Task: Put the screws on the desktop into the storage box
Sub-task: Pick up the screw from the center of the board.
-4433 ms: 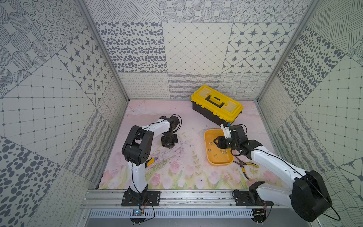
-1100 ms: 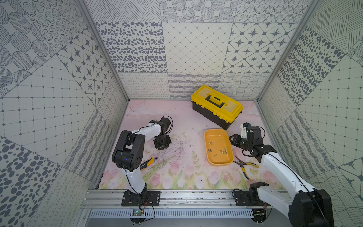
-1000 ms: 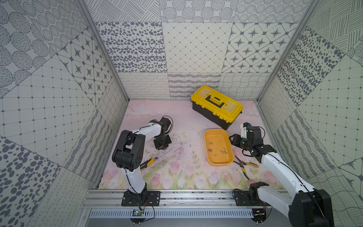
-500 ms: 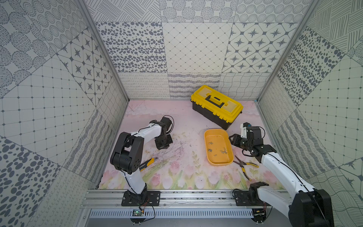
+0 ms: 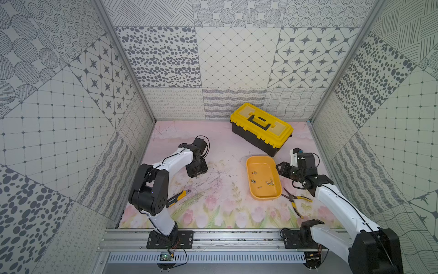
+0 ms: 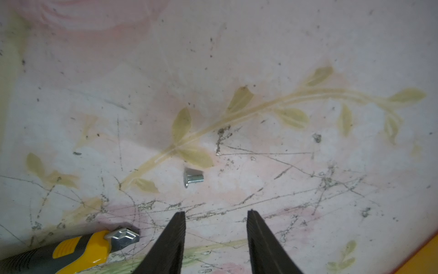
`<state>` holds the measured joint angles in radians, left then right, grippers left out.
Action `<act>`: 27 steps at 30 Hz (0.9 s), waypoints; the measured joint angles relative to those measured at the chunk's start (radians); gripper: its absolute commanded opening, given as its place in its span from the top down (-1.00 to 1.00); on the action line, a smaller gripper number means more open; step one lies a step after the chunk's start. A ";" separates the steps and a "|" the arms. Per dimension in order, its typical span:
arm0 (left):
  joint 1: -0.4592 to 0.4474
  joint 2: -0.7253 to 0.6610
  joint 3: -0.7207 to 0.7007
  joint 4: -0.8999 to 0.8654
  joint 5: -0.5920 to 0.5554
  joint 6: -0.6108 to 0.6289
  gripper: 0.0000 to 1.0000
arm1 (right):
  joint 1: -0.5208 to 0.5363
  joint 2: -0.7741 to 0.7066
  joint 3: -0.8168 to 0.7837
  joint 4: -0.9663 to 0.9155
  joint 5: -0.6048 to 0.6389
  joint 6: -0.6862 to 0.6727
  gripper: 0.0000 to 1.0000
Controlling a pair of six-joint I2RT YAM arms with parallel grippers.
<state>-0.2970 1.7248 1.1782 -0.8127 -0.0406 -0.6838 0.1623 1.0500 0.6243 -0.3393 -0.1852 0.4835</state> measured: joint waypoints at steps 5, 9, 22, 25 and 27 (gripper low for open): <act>0.013 0.061 0.002 -0.006 -0.023 0.000 0.15 | 0.000 0.000 0.000 0.000 -0.006 0.000 0.11; 0.019 0.106 0.005 -0.006 -0.031 0.000 0.18 | 0.000 0.000 0.000 0.000 -0.009 0.000 0.11; 0.022 0.143 0.026 -0.004 -0.012 0.007 0.83 | 0.000 0.004 0.000 0.003 -0.013 0.000 0.11; 0.022 0.140 0.028 -0.007 -0.013 0.012 1.00 | 0.000 0.004 0.000 0.004 -0.013 0.000 0.10; 0.022 0.138 0.028 -0.008 -0.012 0.011 1.00 | 0.000 0.004 0.000 0.004 -0.014 0.000 0.11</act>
<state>-0.2749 1.8629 1.2060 -0.8211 -0.0528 -0.6727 0.1623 1.0538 0.6239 -0.3351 -0.1989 0.4835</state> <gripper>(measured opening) 0.104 0.447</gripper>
